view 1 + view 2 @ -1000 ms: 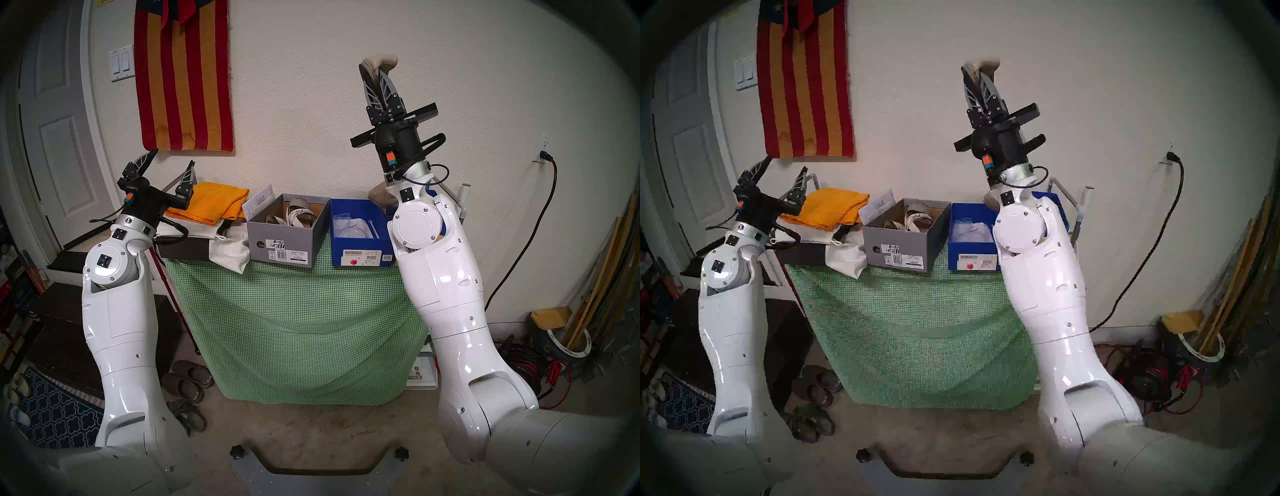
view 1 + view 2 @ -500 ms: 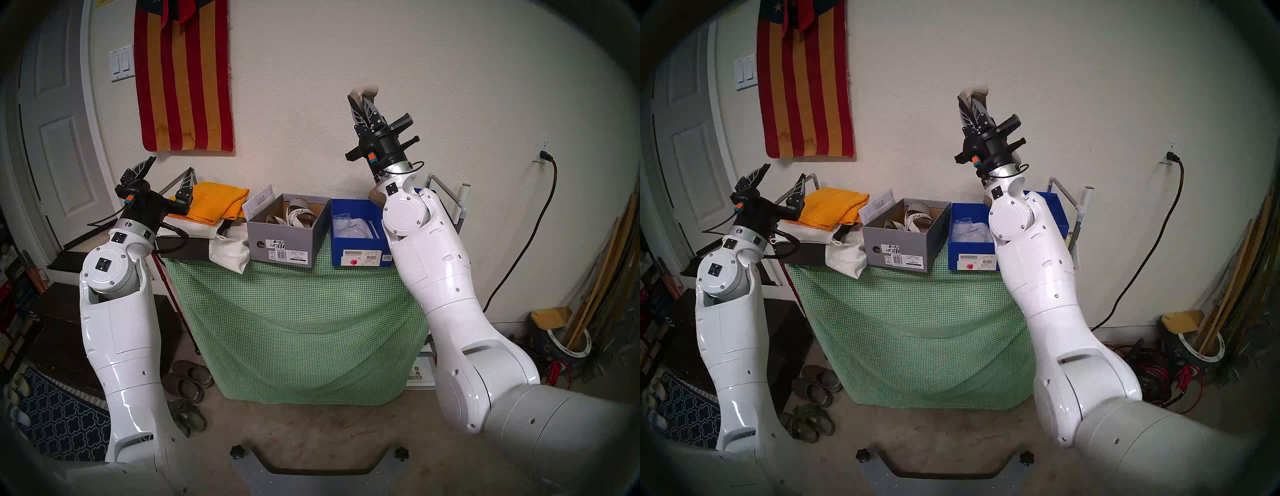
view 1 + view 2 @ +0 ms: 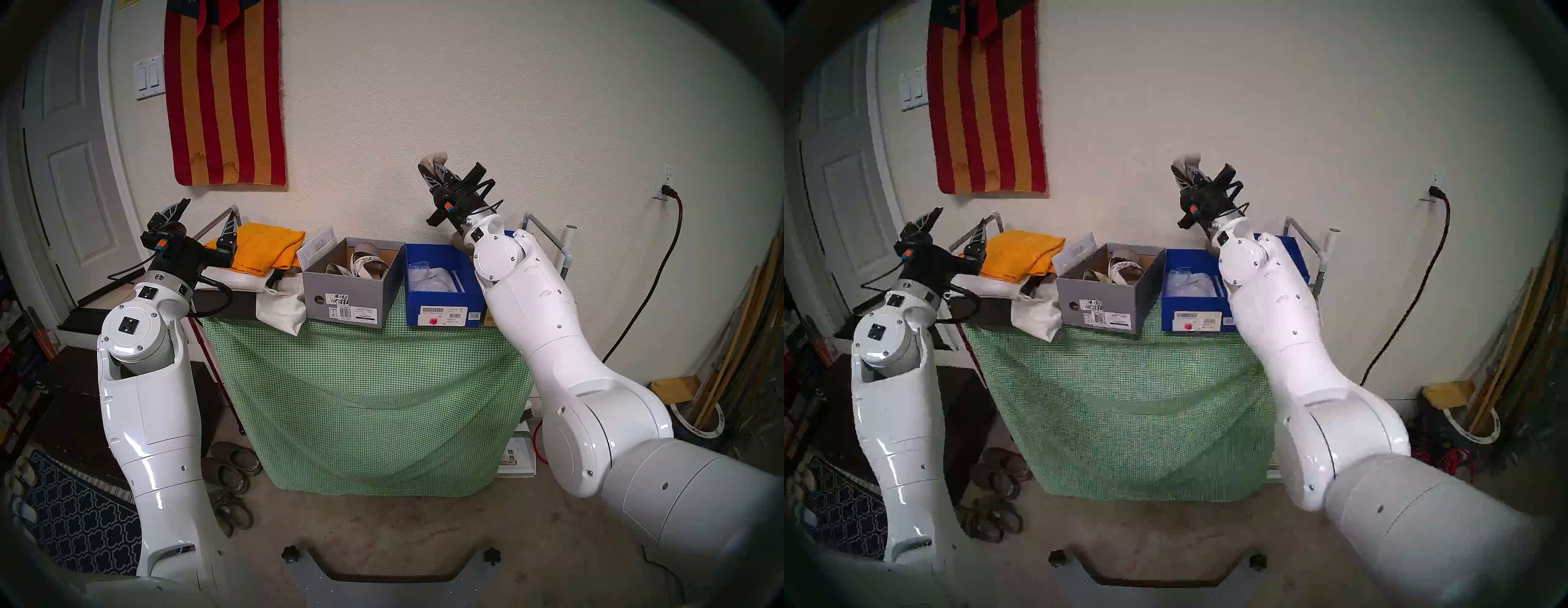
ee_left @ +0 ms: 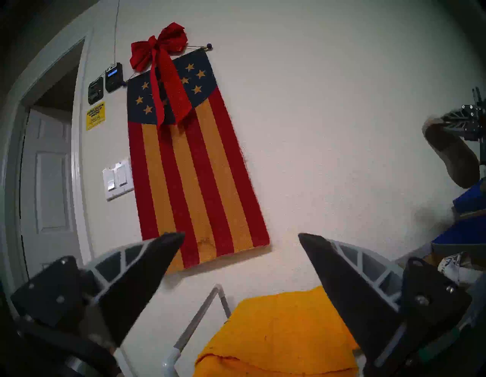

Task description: Put shoes into shoe box

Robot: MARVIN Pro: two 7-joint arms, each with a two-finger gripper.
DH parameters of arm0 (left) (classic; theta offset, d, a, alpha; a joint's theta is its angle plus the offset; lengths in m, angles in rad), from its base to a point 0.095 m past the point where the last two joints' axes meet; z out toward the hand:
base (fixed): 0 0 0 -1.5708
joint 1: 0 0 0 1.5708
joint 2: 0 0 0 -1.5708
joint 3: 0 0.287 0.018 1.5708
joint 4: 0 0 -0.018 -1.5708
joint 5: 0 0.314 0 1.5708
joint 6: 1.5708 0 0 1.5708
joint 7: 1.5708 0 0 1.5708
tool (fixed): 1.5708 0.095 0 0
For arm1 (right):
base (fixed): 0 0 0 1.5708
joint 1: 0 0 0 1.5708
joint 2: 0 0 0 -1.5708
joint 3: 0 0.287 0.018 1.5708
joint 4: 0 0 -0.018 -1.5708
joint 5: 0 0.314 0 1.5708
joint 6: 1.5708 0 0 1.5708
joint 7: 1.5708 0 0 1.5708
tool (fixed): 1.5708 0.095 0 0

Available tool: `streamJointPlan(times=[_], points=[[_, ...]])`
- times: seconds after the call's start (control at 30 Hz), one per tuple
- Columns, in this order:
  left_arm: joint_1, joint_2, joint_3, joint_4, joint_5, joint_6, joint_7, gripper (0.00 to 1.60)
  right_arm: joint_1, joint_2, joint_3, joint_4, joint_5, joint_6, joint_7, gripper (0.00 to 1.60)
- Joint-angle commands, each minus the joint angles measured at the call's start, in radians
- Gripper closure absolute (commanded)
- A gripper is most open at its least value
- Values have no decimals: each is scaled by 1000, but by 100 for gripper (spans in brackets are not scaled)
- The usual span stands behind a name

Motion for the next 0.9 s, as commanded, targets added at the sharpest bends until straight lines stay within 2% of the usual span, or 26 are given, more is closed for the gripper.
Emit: streamJointPlan(times=[0.0, 0.13, 0.27, 0.37, 0.63, 0.73, 0.87], points=[[16, -20, 5, -50, 22, 56, 15, 0, 108, -1, -12, 117, 7, -28, 65, 160], [23, -29, 9, -73, 40, 94, 25, 0, 154, -8, -14, 177, 13, -56, 93, 160], [27, -35, 12, -88, 51, 119, 31, 0, 178, -15, -19, 196, 14, -79, 105, 160], [32, -42, 17, -108, 68, 158, 40, 0, 219, -44, -32, 230, 26, -129, 126, 160], [38, -53, 26, -142, 96, 225, 53, 0, 232, -93, -56, 267, 45, -235, 145, 160], [41, -61, 35, -171, 122, 294, 59, 0, 250, -93, -42, 352, 87, -307, 152, 160], [41, -63, 41, -185, 135, 333, 61, 0, 263, -82, -26, 423, 100, -369, 145, 160]])
